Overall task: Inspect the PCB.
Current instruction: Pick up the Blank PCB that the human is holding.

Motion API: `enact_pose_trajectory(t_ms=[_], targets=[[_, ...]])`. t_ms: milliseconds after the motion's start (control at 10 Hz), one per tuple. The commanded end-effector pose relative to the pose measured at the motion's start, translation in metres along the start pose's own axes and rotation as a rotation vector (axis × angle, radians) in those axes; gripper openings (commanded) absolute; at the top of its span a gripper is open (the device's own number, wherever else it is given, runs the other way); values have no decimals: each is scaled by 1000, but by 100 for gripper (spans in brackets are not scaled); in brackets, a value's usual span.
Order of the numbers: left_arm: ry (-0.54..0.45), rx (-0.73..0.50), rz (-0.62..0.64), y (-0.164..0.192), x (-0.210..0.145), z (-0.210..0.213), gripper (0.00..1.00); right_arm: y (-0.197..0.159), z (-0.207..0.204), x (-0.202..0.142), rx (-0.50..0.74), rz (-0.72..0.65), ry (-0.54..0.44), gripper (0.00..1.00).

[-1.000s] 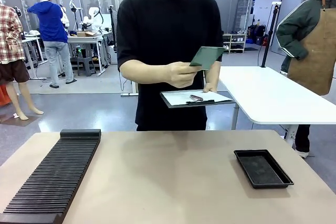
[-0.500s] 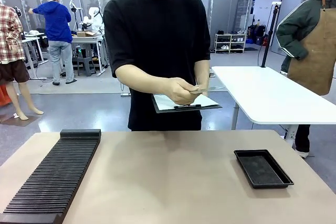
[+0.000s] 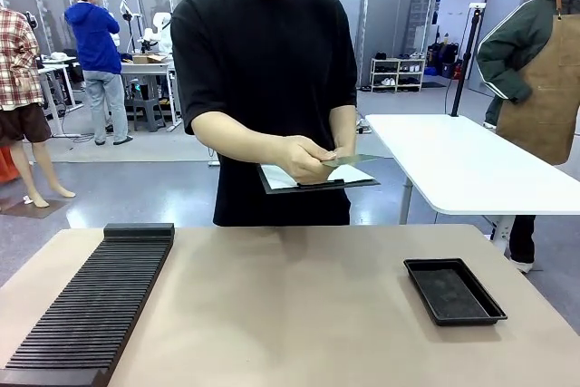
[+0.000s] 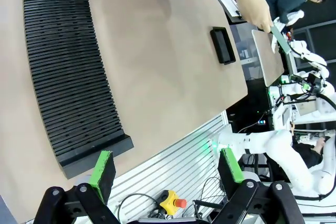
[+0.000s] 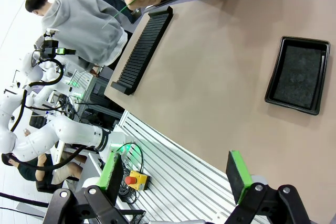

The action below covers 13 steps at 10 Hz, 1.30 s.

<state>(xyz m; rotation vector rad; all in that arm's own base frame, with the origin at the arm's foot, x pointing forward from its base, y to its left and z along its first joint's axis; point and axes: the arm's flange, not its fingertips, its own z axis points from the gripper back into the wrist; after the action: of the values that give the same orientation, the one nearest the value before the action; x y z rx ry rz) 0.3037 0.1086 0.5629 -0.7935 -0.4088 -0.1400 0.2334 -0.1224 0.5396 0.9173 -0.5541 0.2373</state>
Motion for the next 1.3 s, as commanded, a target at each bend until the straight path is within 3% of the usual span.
enact_pose_trajectory(t_ms=[0,700,900,1200], targets=[[12,8,0,0,2,3,100,1,1,-1,11,11,-7,100],[12,8,0,0,2,3,100,0,0,0,0,0,0,100],[12,8,0,0,2,3,100,21,-3,20,141,-144,-14,100],[12,8,0,0,2,3,100,29,-59,62,324,-424,-15,100]])
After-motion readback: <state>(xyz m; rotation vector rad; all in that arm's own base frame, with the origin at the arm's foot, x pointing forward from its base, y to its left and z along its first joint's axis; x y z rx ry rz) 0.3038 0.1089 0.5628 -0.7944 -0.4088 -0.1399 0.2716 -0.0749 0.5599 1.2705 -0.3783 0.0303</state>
